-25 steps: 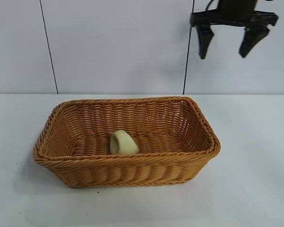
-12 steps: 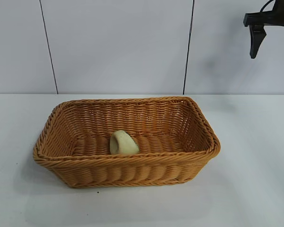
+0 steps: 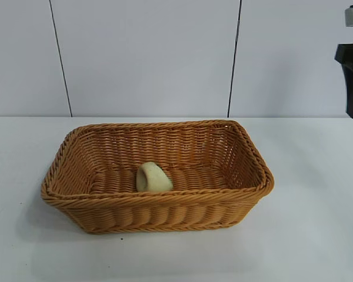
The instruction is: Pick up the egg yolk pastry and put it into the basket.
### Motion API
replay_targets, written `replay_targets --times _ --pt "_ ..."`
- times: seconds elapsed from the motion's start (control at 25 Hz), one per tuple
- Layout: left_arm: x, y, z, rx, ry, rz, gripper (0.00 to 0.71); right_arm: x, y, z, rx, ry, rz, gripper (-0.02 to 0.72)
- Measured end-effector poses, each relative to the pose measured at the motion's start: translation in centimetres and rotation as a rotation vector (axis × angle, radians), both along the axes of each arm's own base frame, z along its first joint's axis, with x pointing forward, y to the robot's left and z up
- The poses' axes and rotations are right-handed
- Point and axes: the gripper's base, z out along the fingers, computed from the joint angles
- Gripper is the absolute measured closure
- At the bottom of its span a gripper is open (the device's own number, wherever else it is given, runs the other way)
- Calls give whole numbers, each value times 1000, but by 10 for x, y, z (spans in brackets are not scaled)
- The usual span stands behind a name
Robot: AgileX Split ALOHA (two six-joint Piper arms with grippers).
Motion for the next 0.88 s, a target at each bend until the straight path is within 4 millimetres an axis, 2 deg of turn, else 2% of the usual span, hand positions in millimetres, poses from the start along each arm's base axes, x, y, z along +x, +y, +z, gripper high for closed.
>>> replay_targets --times 0.24,0.36,0.56,0.72,0.88 --pt "0 0 0 0 0 0 126 -98 1 15 -1 -50 16 66" --pt "0 0 0 0 0 0 126 -136 2 15 -4 -127 24 66" --pt "0 0 0 0 0 0 126 -189 2 7 -18 -320 65 66" --pt "0 0 0 0 0 0 126 -225 3 -8 -21 -410 70 66" --pt "0 0 0 0 0 0 126 -249 4 3 -23 -589 68 66"
